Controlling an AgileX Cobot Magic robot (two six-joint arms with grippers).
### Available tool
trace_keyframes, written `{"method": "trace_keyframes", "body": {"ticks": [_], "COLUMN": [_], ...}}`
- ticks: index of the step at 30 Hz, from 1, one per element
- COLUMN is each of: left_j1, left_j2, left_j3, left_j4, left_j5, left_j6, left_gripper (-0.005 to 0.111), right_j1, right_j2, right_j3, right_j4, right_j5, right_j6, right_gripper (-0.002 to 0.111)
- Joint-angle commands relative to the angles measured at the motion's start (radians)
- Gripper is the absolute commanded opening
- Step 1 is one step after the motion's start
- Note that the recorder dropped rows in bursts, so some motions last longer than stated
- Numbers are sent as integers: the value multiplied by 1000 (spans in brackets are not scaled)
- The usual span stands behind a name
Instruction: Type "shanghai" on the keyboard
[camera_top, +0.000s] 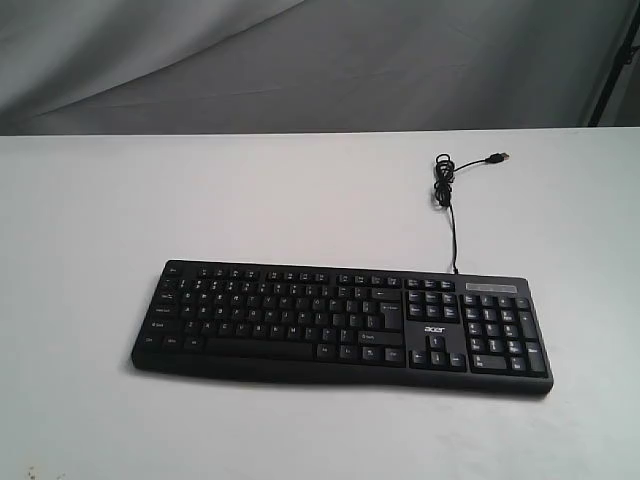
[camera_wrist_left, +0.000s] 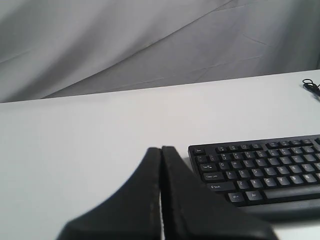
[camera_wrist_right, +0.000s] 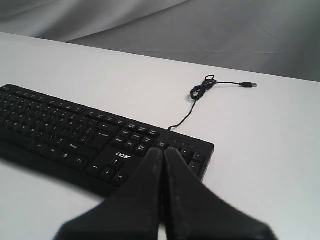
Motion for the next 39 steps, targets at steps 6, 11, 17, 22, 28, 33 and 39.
{"method": "trace_keyframes", "body": {"ticks": [6, 11, 17, 22, 28, 33, 39], "left_j1": [-4, -4, -4, -4, -4, -4, -4], "left_j2": [-3, -3, -3, -3, -3, -3, -3], "left_j3": [4, 4, 4, 4, 4, 4, 4], "left_j4": [1, 1, 1, 1, 1, 1, 1], "left_j5": [-5, -5, -5, -5, -5, -5, -5], "left_j6": [-3, -3, -3, -3, -3, -3, -3], "left_gripper": [0, 0, 0, 0, 0, 0, 0], "right_j1": [-6, -6, -6, -6, 49, 294, 587], "right_j2": [-6, -6, 26, 241, 560, 760, 1087], "right_j3": [3, 3, -151, -345, -475, -484, -602], "right_j4": [-7, -7, -18, -26, -61, -61, 22], "right_j5": [0, 2, 44, 44, -88, -214, -260], "right_j6": [5, 5, 5, 5, 79, 316, 94], "right_gripper": [0, 0, 0, 0, 0, 0, 0]}}
